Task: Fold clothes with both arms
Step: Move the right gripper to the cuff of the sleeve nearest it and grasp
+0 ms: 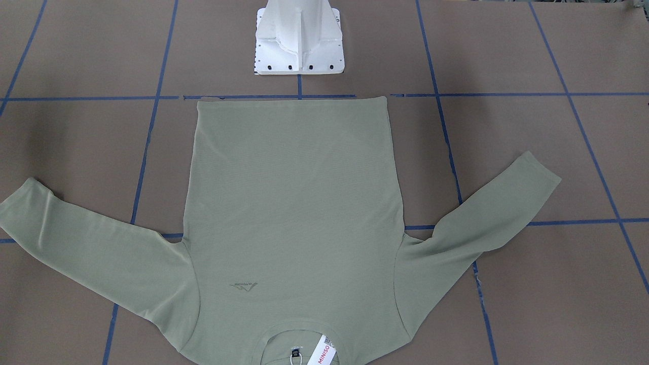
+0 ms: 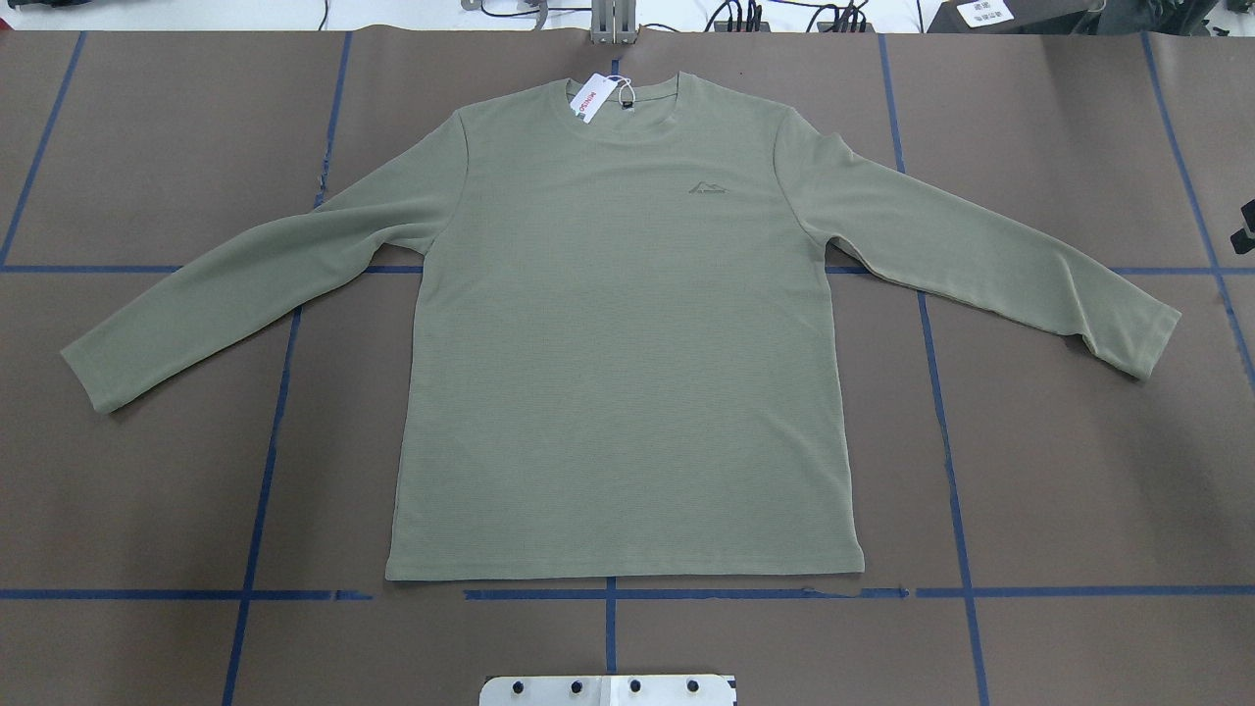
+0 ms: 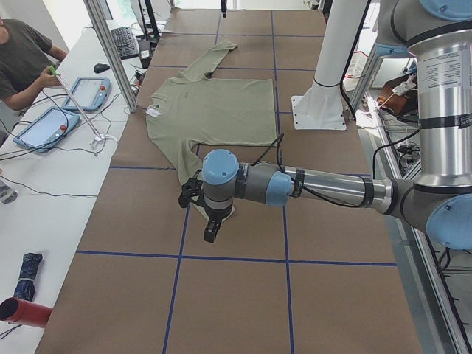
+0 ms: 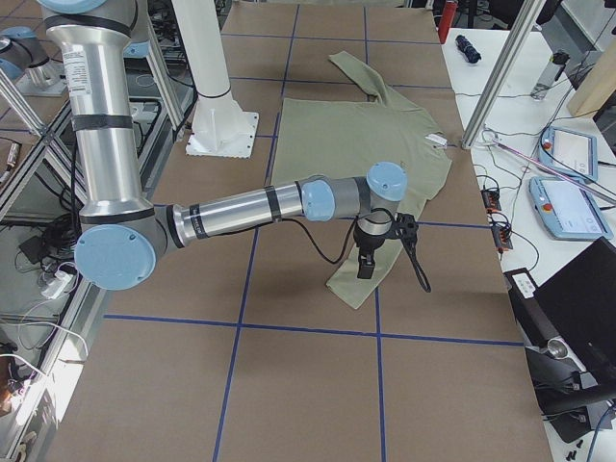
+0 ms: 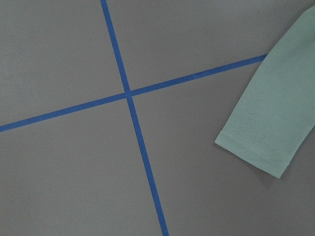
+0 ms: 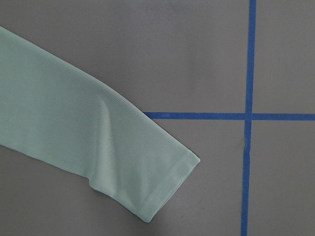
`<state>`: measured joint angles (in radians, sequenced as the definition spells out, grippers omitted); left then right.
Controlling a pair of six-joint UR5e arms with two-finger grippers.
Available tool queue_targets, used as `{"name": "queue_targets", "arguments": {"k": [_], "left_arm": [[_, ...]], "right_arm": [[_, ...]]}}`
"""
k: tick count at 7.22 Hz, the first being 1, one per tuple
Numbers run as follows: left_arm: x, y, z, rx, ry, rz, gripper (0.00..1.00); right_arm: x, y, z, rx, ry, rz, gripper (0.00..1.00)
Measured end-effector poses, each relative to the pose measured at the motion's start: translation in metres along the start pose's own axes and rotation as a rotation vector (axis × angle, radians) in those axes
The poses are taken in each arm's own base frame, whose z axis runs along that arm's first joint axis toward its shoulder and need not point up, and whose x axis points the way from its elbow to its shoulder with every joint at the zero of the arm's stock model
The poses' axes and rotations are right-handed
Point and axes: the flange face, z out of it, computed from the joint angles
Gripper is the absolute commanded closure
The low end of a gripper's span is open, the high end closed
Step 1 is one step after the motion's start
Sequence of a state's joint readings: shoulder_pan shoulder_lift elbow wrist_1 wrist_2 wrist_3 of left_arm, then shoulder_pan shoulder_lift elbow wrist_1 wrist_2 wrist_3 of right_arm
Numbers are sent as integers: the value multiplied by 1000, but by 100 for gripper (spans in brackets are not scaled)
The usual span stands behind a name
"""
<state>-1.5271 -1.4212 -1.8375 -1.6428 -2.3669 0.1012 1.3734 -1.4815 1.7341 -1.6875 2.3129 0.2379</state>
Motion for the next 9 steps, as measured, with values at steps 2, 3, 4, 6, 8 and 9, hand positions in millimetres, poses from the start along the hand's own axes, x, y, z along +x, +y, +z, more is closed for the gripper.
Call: {"name": "queue_targets", "arguments": {"k": [2, 3, 4, 6, 8, 9], "left_arm": [[3, -6, -4, 10, -3, 9, 0], [3, -9, -6, 14, -7, 12, 0], [5, -12, -9, 22, -12, 18, 0], [10, -18, -14, 36, -15, 34, 0], [13, -21, -18, 67, -13, 60, 0], [14, -21, -19, 77, -14, 69, 0]], "right_arm": [[3, 2, 2, -5, 0, 5, 0], [4, 2, 3, -5, 1, 5, 0], [2, 2, 1, -1, 0, 1, 0], [-6, 2, -5, 5, -24, -8, 0], [-15, -2, -4, 30, -44, -39, 0], [-12, -5, 8, 48, -52, -63, 0]]}}
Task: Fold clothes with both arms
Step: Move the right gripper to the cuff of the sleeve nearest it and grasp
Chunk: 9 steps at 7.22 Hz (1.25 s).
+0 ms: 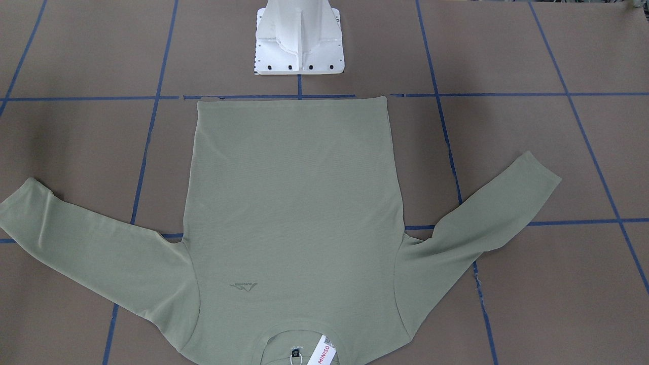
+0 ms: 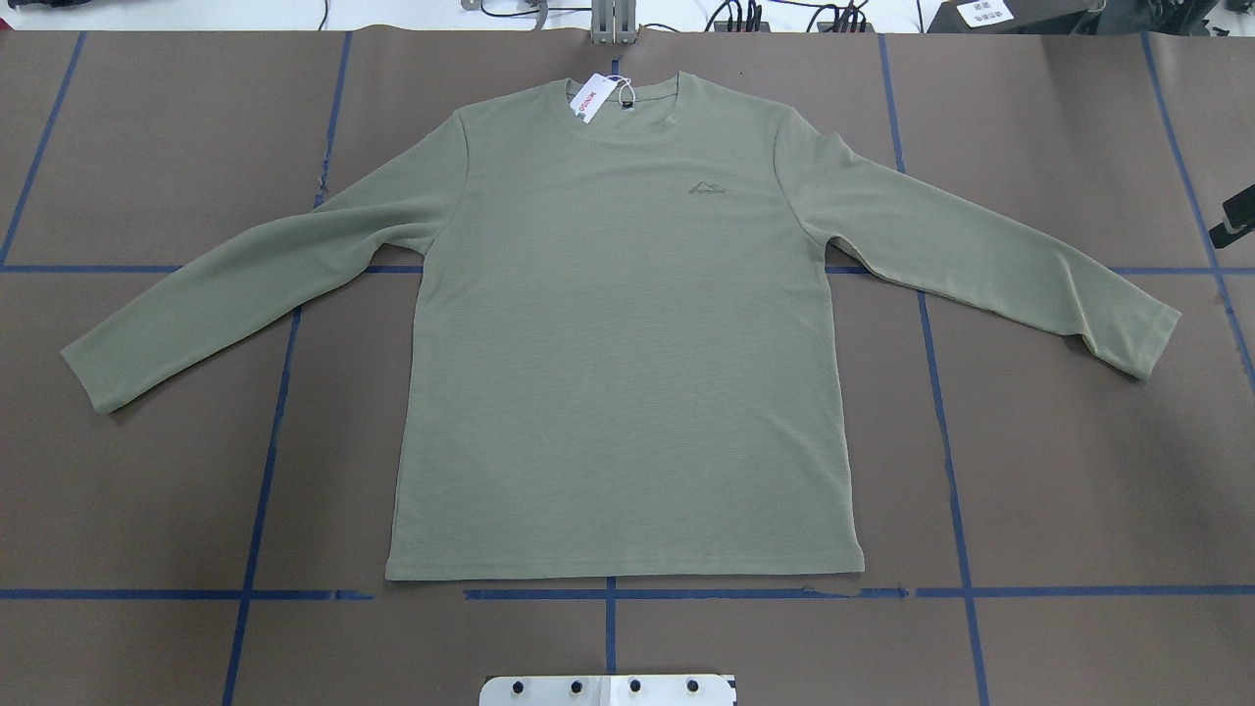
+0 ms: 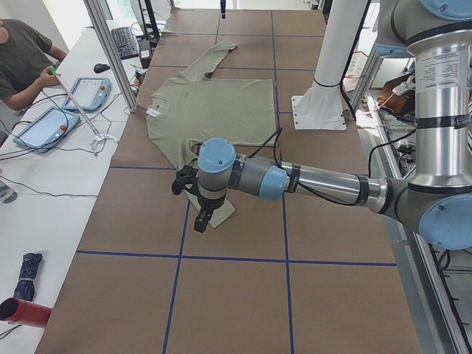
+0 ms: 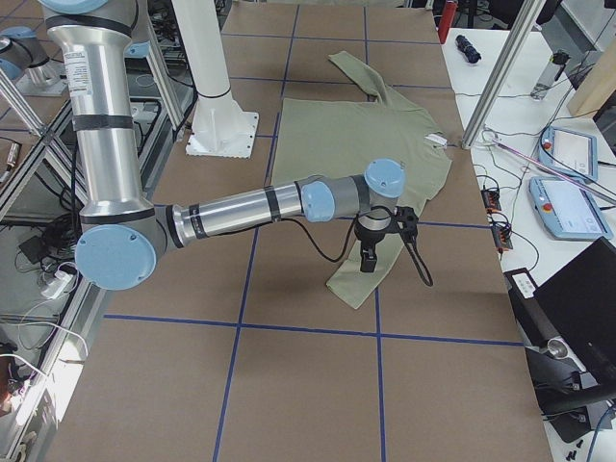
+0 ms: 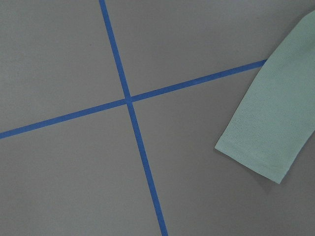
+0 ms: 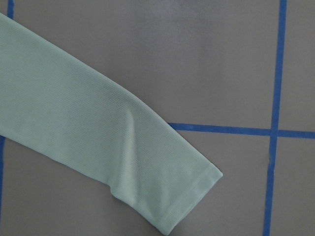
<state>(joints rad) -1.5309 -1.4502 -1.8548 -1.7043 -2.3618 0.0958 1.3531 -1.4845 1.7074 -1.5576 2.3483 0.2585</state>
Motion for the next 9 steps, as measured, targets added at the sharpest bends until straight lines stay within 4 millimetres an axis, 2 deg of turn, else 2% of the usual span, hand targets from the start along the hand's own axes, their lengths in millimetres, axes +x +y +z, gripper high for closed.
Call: {"name": "queue_targets", "arguments": {"k": [3, 5, 6, 9], "left_arm": [[3, -1, -3, 13, -2, 15, 0], [9, -3, -9, 25, -3, 24, 0], [10, -3, -10, 28, -4, 26, 0], [13, -5, -14, 34, -4, 33, 0]], "right_arm": [[13, -8, 62, 0, -18, -19, 2], [25, -7, 85, -14, -18, 46, 7], [37, -7, 98, -34, -11, 96, 15], [60, -8, 133, -42, -9, 249, 18]]}}
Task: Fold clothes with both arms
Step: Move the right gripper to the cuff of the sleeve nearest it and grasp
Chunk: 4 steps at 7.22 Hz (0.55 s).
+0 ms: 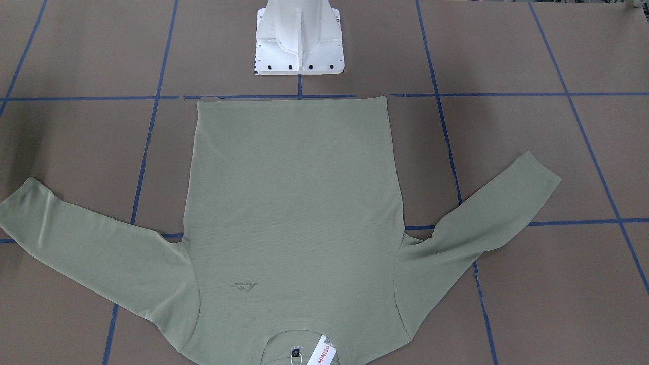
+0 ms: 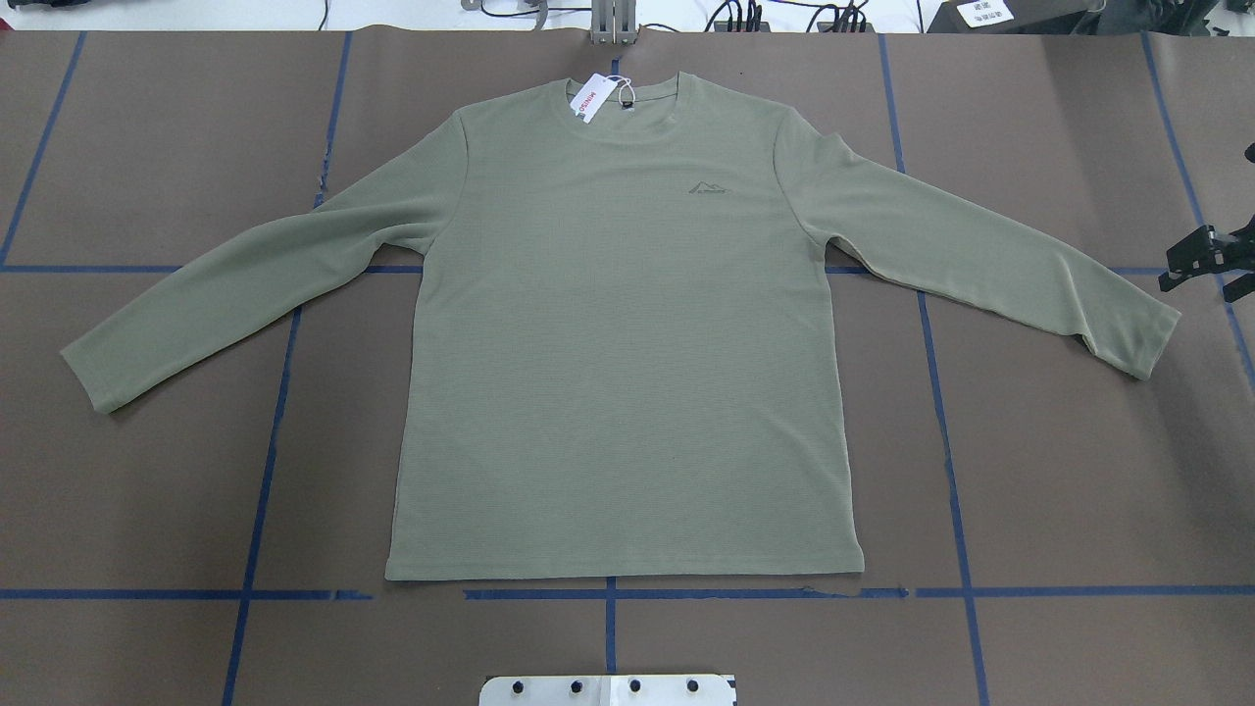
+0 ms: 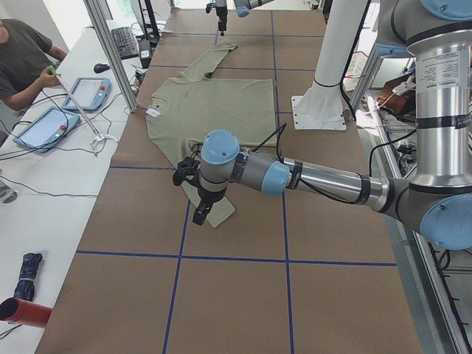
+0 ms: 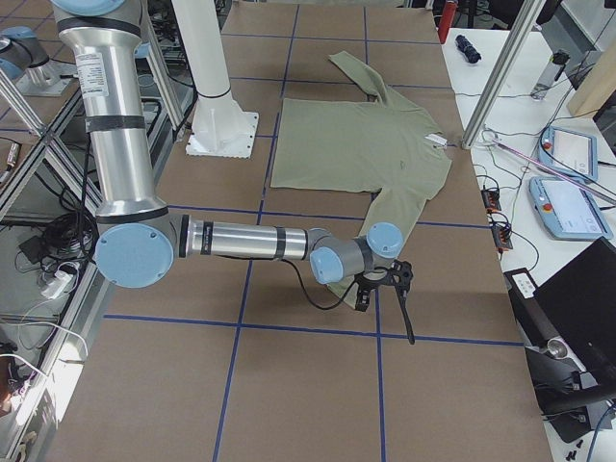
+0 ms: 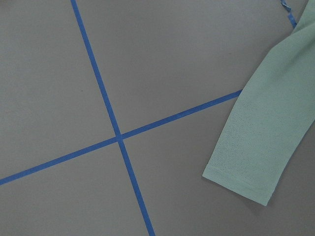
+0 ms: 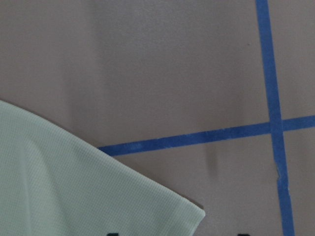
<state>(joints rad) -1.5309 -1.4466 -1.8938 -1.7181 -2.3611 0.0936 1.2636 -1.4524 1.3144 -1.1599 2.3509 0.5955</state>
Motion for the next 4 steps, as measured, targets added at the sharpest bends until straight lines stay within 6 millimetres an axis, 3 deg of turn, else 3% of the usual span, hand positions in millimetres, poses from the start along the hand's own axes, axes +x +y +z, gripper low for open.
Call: {"name": "queue_targets", "arguments": {"k": [2, 4], "left_arm": [[2, -1, -2, 3, 0, 3, 0], [2, -2, -2, 5, -1, 6, 0]], "right_arm": [[7, 2, 20, 14, -16, 70, 22], [8, 5, 28, 17, -23, 104, 23]]}}
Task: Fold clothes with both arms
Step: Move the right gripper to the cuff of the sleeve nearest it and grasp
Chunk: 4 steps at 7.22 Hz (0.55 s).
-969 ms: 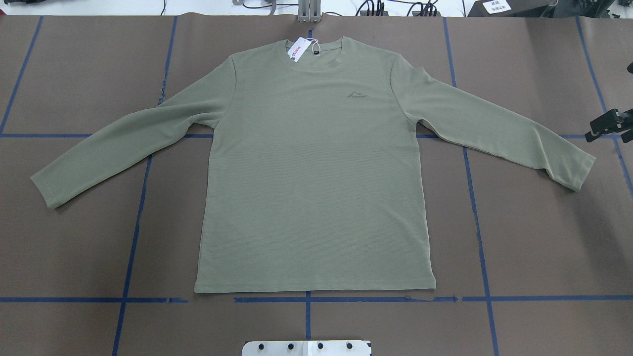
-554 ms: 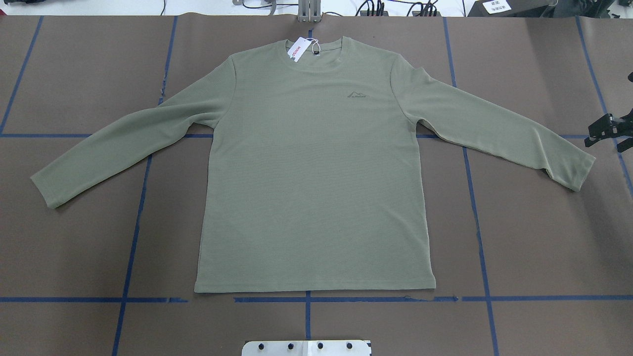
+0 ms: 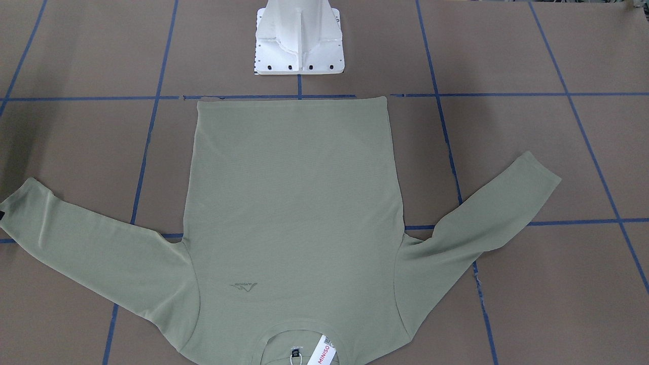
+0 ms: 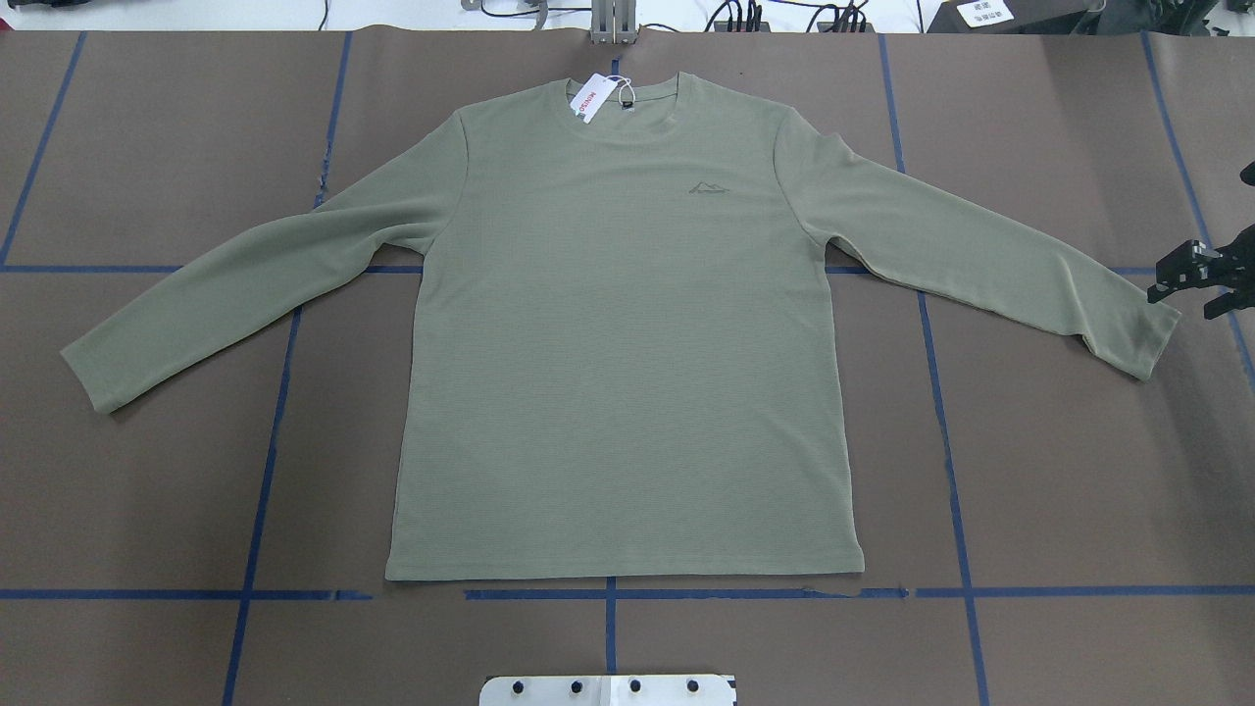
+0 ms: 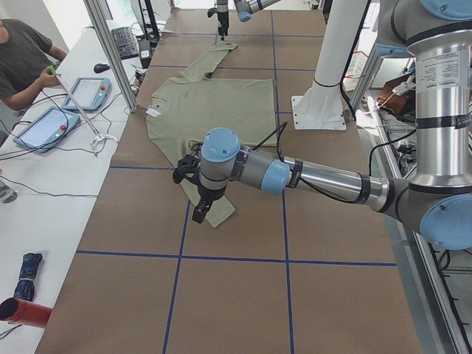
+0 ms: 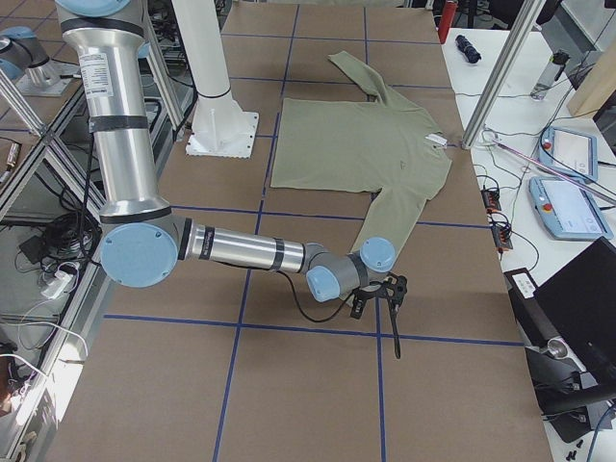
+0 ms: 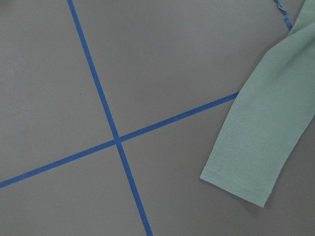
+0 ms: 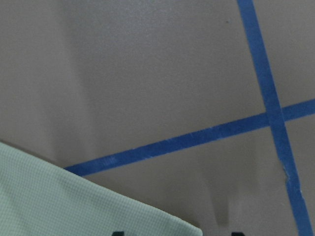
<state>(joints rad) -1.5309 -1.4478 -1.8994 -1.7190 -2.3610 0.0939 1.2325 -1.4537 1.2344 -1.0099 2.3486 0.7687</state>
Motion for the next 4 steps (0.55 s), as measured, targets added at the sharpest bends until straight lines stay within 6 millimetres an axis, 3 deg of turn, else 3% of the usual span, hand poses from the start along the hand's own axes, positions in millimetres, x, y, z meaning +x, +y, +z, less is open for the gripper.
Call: {"name": "queue_targets", "arguments": {"k": [4], "left_arm": [[1, -1, -1, 3, -1, 4, 0]], "right_arm": [[2, 4, 7, -9, 2, 4, 26]]}}
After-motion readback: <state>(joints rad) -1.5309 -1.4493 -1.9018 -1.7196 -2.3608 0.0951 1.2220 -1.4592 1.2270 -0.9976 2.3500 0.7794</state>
